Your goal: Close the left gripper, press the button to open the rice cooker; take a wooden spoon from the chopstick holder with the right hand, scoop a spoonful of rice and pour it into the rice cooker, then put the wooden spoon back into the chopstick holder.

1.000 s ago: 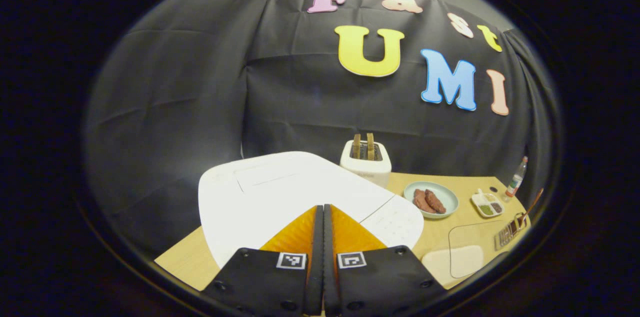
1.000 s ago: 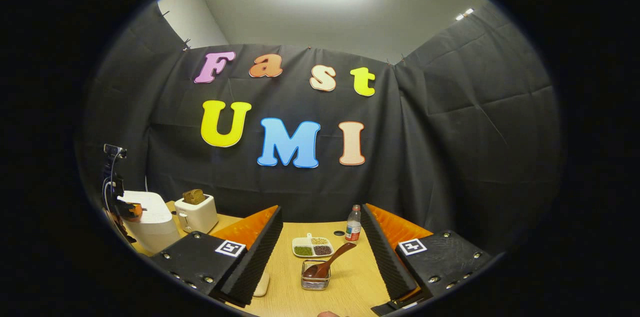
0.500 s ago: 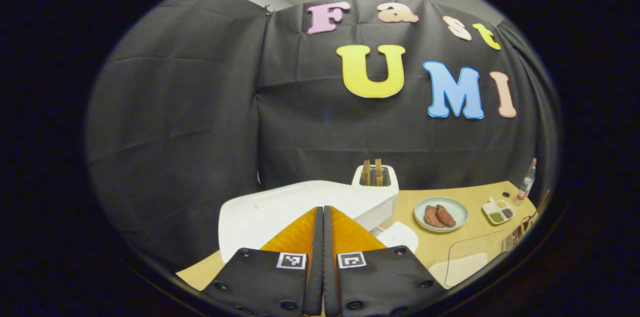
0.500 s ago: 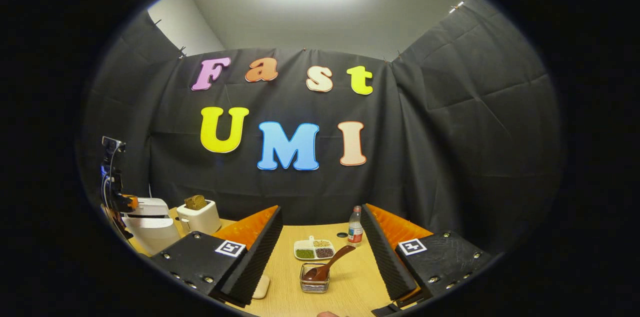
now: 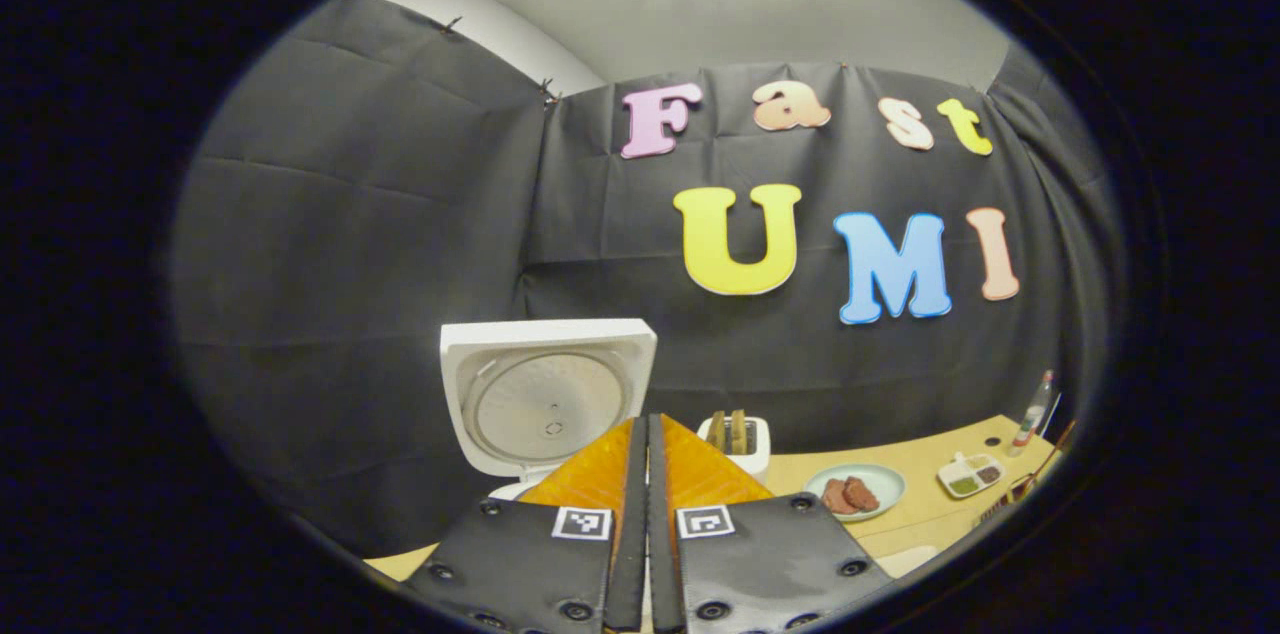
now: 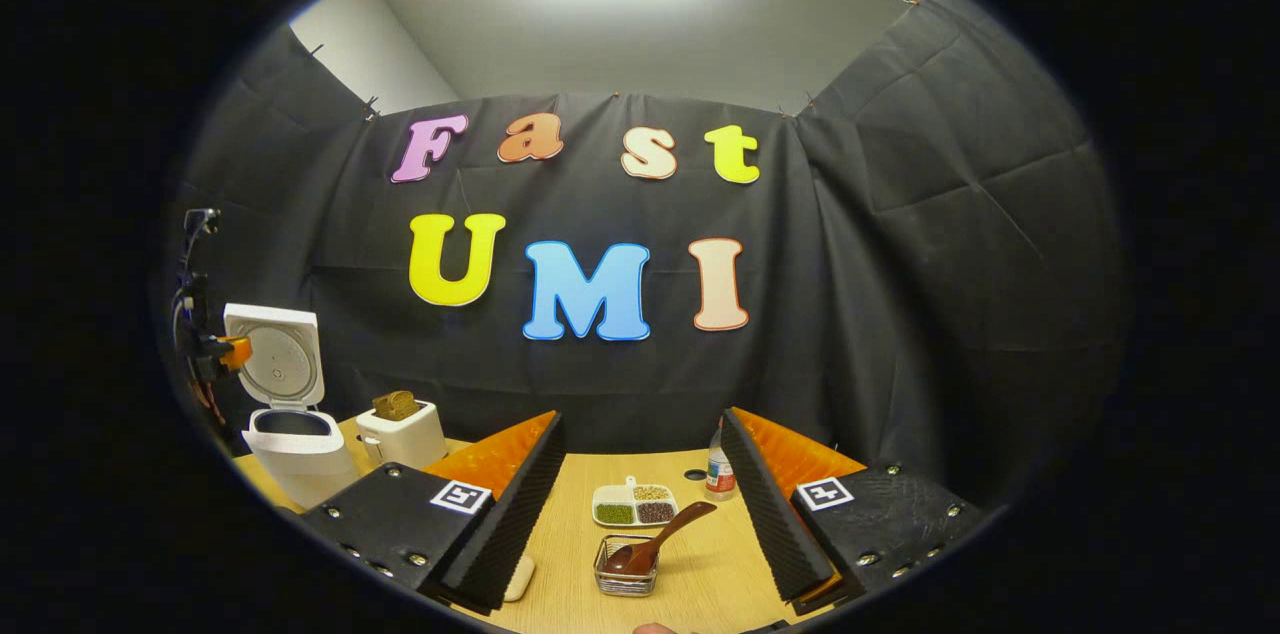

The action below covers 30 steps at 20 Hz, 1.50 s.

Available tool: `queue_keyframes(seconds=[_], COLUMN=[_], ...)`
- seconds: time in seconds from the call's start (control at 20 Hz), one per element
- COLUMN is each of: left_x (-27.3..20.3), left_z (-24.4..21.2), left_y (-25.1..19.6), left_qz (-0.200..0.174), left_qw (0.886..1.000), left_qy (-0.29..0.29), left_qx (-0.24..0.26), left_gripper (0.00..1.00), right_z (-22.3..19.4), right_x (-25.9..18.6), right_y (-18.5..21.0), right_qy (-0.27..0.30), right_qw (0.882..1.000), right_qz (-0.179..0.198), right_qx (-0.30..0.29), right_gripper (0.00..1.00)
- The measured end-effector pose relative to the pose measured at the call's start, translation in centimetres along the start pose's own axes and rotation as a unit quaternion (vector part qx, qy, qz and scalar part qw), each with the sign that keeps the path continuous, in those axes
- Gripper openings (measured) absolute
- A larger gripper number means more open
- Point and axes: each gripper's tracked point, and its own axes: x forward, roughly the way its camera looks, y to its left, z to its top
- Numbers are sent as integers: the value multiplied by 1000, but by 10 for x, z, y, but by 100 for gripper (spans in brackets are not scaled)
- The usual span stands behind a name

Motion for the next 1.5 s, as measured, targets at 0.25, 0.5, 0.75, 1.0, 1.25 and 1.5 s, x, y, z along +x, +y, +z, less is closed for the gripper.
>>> queue_keyframes(seconds=[0.25,0.5,0.75,1.0,1.25,1.5], left_x=[-37,-76,-108,-136,-155,-173], left_z=[26,40,48,54,51,48], left_y=[-19,-44,-61,-69,-68,-66], left_qz=[-7,-12,-13,-5,11,26], left_qw=[1000,999,999,999,999,999], left_qy=[-22,-34,-37,-35,-25,-14], left_qx=[9,18,24,24,32,39], left_gripper=[91,97,97,97,97,97], right_z=[-19,-49,-90,-144,-192,-230], right_x=[28,60,90,111,122,127], right_y=[-8,-26,-43,-48,-49,-40], right_qy=[12,38,79,143,198,247], right_qw=[1000,999,997,988,978,964], right_qz=[10,7,5,8,8,13], right_qx=[-1,0,13,47,61,102], right_gripper=[95,95,95,95,96,97])
